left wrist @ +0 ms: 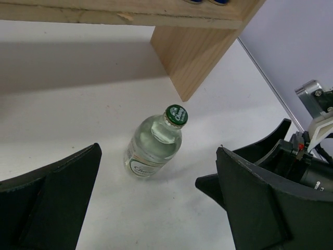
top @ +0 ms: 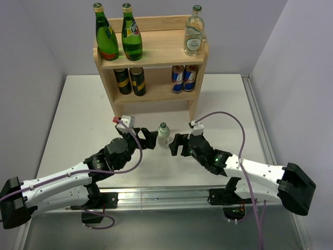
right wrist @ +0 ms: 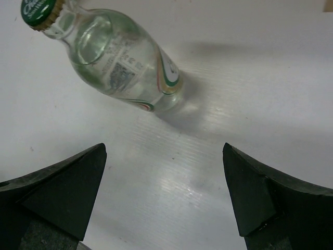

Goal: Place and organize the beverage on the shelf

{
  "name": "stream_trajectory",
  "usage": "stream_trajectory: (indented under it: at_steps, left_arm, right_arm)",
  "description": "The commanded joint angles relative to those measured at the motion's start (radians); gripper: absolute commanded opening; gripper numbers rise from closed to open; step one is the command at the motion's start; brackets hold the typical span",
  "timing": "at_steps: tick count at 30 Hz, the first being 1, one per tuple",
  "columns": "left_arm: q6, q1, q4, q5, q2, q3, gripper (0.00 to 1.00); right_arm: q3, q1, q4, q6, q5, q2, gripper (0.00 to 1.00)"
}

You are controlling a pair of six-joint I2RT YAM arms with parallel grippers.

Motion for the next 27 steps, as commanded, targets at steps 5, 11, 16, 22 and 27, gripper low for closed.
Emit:
stream_trajectory:
  at_steps: [5, 11, 16, 22, 27]
  left_arm:
    - [0.014, 0.001, -0.033, -0.060, -0.029, -0.015, 0.99]
    - [0.004, 0.033, 0.010, -0.025, -0.029, -0.056, 0.99]
    - [-0.002, 0.093, 0.022, 0.024, -0.054, -0.082, 0.99]
    - [0.003, 0.113, 0.033, 0.022, -0.069, -0.102, 0.99]
    - [0.006, 0.119, 0.036, 0.026, -0.063, -0.102, 0.99]
  right_arm:
    - [0.115, 0.057, 0.160, -0.021, 0.002, 0.159, 1.00]
    - [0.167, 0.068, 0.220, -0.045, 0.041, 0.274, 1.00]
    - [0.174, 0.072, 0.297, -0.059, 0.105, 0.357, 1.00]
    - [0.166, 0.080, 0.401, -0.084, 0.183, 0.469, 1.00]
    - [0.155, 0.084, 0.507, -0.119, 0.229, 0.521, 1.00]
